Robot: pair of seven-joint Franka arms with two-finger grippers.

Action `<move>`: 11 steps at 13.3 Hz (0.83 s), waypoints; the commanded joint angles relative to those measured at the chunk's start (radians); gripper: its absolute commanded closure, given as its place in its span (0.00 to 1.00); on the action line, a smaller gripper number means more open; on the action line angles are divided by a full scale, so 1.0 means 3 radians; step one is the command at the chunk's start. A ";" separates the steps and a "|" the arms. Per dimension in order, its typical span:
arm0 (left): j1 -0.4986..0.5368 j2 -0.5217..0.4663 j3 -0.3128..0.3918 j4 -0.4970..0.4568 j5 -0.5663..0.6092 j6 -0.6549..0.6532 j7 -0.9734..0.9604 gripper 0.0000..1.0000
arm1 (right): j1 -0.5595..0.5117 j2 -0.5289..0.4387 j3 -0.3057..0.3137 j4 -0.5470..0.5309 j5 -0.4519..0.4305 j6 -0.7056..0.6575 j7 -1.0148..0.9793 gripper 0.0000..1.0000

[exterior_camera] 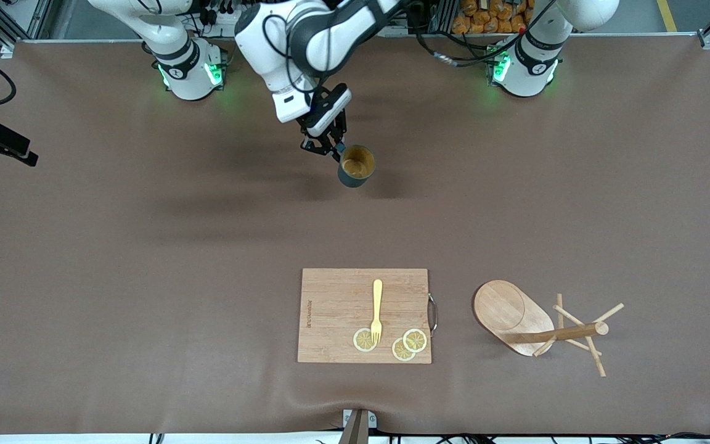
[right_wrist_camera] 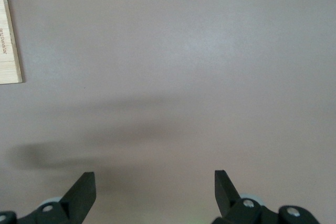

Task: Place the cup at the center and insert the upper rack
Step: 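Lift the mug by its handle with the left gripper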

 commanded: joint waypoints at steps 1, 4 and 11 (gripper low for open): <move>0.0303 -0.0400 -0.0026 -0.0101 -0.0291 -0.0033 0.0342 1.00 | -0.0023 -0.0063 0.0024 -0.0019 0.0015 -0.0033 -0.0017 0.00; 0.0707 -0.0712 -0.0026 -0.0101 -0.0643 -0.0033 0.0812 1.00 | -0.0023 -0.0063 0.0024 -0.0019 0.0015 -0.0033 -0.0017 0.00; 0.1668 -0.0989 -0.0037 -0.0085 -0.1543 0.0013 0.2014 1.00 | -0.0023 -0.0063 0.0029 -0.0019 0.0015 -0.0049 -0.0012 0.00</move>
